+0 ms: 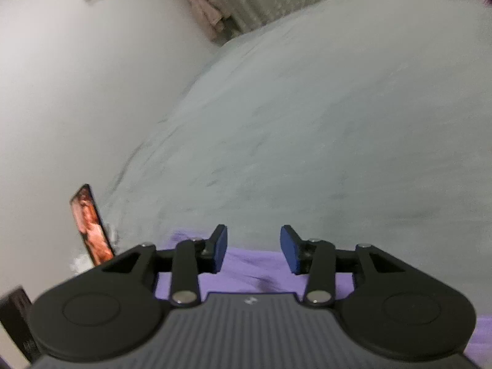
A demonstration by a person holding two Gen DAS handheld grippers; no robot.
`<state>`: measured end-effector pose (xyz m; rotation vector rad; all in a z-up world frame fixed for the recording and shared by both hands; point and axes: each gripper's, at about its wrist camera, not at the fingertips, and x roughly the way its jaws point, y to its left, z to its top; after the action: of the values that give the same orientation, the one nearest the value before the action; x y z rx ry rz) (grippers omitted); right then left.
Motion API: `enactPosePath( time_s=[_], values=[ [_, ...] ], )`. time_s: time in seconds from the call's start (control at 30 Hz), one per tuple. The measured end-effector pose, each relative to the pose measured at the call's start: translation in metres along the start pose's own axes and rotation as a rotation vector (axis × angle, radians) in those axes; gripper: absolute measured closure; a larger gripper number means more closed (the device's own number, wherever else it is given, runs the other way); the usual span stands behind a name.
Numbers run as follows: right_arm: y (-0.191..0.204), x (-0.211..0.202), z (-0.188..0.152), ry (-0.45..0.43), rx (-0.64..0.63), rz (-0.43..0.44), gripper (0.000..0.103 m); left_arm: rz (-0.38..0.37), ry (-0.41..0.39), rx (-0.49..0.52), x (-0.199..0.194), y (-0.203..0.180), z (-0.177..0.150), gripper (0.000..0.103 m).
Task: Fold clothes
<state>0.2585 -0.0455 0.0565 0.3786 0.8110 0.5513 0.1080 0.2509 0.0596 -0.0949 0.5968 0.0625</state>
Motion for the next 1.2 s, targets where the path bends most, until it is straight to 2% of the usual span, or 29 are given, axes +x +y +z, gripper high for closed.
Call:
enactPosePath(
  time_s=[0.1, 0.13, 0.2, 0.27, 0.33, 0.47, 0.53, 0.6, 0.63, 0.7, 0.73, 0.77, 0.8, 0.83, 0.9, 0.93, 1.0, 1.03, 1.07, 1.1, 1.13, 1.2],
  values=[
    [-0.033, -0.036, -0.008, -0.015, -0.013, -0.082, 0.05, -0.022, 0.006, 0.099, 0.011, -0.021, -0.009, 0.061],
    [-0.043, -0.046, -0.011, -0.017, -0.013, -0.106, 0.049, -0.019, 0.01, 0.104, 0.015, -0.022, -0.011, 0.061],
    [-0.059, -0.059, -0.021, -0.011, -0.006, -0.136, 0.049, 0.033, 0.059, 0.134, 0.029, -0.026, -0.021, 0.06],
    [-0.073, -0.068, -0.031, -0.003, -0.007, -0.158, 0.049, 0.116, 0.106, 0.074, 0.041, -0.02, -0.019, 0.061],
    [-0.083, -0.074, -0.041, 0.008, -0.013, -0.172, 0.049, 0.11, 0.103, 0.048, 0.039, -0.021, -0.016, 0.061],
    [-0.095, -0.074, -0.058, 0.029, 0.005, -0.136, 0.049, -0.046, 0.033, 0.096, 0.017, -0.057, -0.017, 0.06],
    [-0.1, -0.071, -0.064, 0.017, 0.033, -0.094, 0.049, -0.131, 0.012, 0.147, 0.012, -0.08, -0.025, 0.06],
    [-0.107, -0.067, -0.065, 0.0, 0.065, -0.054, 0.05, -0.181, -0.006, 0.193, 0.009, -0.094, -0.03, 0.06],
    [-0.11, -0.064, -0.066, -0.008, 0.078, -0.035, 0.051, -0.228, -0.025, 0.253, 0.007, -0.109, -0.038, 0.06],
    [-0.112, -0.059, -0.066, -0.01, 0.078, -0.003, 0.06, -0.327, -0.047, 0.37, 0.005, -0.138, -0.054, 0.06],
    [-0.113, -0.057, -0.067, -0.011, 0.08, 0.012, 0.063, -0.338, -0.043, 0.382, 0.007, -0.139, -0.056, 0.06],
    [-0.113, -0.055, -0.067, -0.016, 0.086, 0.015, 0.072, -0.373, -0.024, 0.422, 0.009, -0.15, -0.064, 0.06],
    [-0.113, -0.052, -0.067, -0.021, 0.091, 0.018, 0.089, -0.391, -0.008, 0.446, 0.013, -0.157, -0.069, 0.06],
    [-0.113, -0.051, -0.067, -0.028, 0.096, 0.021, 0.094, -0.401, 0.016, 0.474, 0.017, -0.163, -0.077, 0.06],
    [-0.114, -0.057, -0.065, -0.081, 0.098, 0.004, 0.097, -0.383, 0.033, 0.506, 0.025, -0.168, -0.09, 0.06],
    [-0.114, -0.057, -0.064, -0.088, 0.093, -0.014, 0.098, -0.383, 0.034, 0.506, 0.026, -0.166, -0.092, 0.06],
    [-0.118, -0.048, -0.063, -0.037, 0.093, -0.043, 0.097, -0.387, 0.038, 0.499, 0.028, -0.163, -0.092, 0.06],
    [-0.12, -0.048, -0.064, -0.038, 0.112, -0.031, 0.097, -0.397, 0.043, 0.48, 0.028, -0.161, -0.09, 0.06],
    [-0.121, -0.047, -0.064, -0.04, 0.13, -0.019, 0.094, -0.407, 0.043, 0.471, 0.025, -0.16, -0.089, 0.06],
    [-0.122, -0.047, -0.065, -0.042, 0.149, -0.007, 0.083, -0.416, 0.042, 0.461, 0.023, -0.16, -0.088, 0.06],
    [-0.124, -0.046, -0.065, -0.044, 0.166, 0.004, 0.078, -0.428, 0.026, 0.458, 0.022, -0.163, -0.084, 0.06],
    [-0.12, -0.048, -0.064, -0.057, 0.155, 0.009, 0.074, -0.476, 0.021, 0.473, 0.014, -0.162, -0.086, 0.06]
  ],
)
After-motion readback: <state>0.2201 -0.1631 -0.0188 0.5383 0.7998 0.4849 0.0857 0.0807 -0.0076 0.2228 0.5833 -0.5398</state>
